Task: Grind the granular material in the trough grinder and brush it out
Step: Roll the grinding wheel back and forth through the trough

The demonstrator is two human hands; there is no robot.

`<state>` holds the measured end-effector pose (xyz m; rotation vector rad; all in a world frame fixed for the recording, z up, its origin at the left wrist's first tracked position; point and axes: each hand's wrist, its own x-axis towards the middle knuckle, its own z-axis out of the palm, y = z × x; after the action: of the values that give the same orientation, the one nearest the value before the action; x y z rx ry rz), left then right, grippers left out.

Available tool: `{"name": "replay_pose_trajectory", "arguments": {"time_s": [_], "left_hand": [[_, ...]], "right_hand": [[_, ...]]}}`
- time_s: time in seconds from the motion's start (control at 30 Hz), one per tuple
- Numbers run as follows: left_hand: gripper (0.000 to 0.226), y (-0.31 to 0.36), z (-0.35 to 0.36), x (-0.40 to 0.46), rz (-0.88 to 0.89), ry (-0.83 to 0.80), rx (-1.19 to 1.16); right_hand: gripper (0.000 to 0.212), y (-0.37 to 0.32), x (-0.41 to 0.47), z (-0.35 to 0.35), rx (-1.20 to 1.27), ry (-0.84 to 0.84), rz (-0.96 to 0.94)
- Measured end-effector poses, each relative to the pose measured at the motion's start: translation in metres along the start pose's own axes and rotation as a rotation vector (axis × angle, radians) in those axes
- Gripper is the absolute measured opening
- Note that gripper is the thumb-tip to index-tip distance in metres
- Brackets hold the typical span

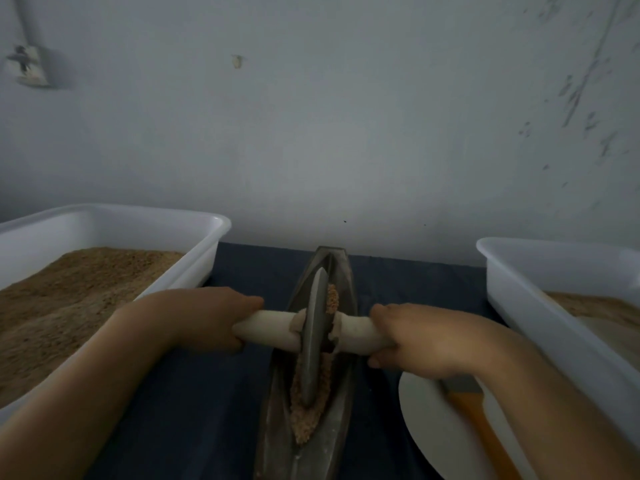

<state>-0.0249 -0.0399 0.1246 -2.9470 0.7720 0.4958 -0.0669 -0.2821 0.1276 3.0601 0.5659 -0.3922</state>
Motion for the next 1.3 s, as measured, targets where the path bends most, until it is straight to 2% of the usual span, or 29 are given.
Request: {"name": "replay_pose_trajectory", "arguments": {"time_s": [0.1, 0.17, 0.33, 0.43, 0.53, 0.6, 0.73, 0.8, 0.93, 1.0, 1.13, 1.23, 1.3], "left_hand": [[0.034, -0.002, 0.005, 0.014, -0.019, 0.121, 0.007], [0.033, -0.006, 0.011, 0.029, -0.041, 0.274, 0.069], [0.03, -0.009, 0.029, 0.061, -0.111, 0.702, 0.146], [0.03, -0.009, 0.033, 0.066, -0.113, 0.78, 0.121], [0.031, -0.011, 0.031, 0.063, -0.097, 0.726, 0.127], [0.034, -0.011, 0.028, 0.057, -0.082, 0.647, 0.156], [0.037, -0.008, 0.018, 0.035, -0.04, 0.422, 0.137], [0.036, -0.003, 0.011, 0.023, -0.025, 0.287, 0.079], [0.035, 0.003, 0.002, 0.003, -0.008, 0.07, 0.022], [0.033, 0.003, -0.002, -0.004, 0.004, 0.003, 0.008], [0.031, 0.001, -0.002, -0.001, 0.007, -0.008, -0.011], [0.032, -0.003, 0.005, 0.01, 0.0, 0.097, -0.001], [0.029, -0.007, 0.011, 0.022, -0.015, 0.227, 0.035]], "right_hand": [[0.026, 0.003, 0.01, 0.002, 0.023, 0.037, 0.04], [0.024, 0.009, 0.019, 0.006, 0.012, 0.086, 0.078], [0.019, 0.026, 0.047, 0.023, -0.167, 0.438, 0.141], [0.024, 0.028, 0.053, 0.029, -0.23, 0.553, 0.133], [0.02, 0.027, 0.05, 0.028, -0.203, 0.515, 0.118], [0.018, 0.024, 0.043, 0.025, -0.156, 0.412, 0.11], [0.028, 0.011, 0.021, 0.01, -0.012, 0.165, 0.092], [0.025, 0.005, 0.011, 0.005, 0.035, 0.068, 0.069], [0.026, -0.002, -0.005, -0.002, 0.041, -0.034, 0.012], [0.034, -0.003, -0.008, -0.002, 0.037, -0.066, -0.004], [0.025, -0.001, -0.006, -0.003, 0.046, -0.075, -0.018], [0.023, 0.002, 0.005, 0.0, 0.038, -0.004, 0.007], [0.029, 0.007, 0.015, 0.004, 0.015, 0.072, 0.051]]}}
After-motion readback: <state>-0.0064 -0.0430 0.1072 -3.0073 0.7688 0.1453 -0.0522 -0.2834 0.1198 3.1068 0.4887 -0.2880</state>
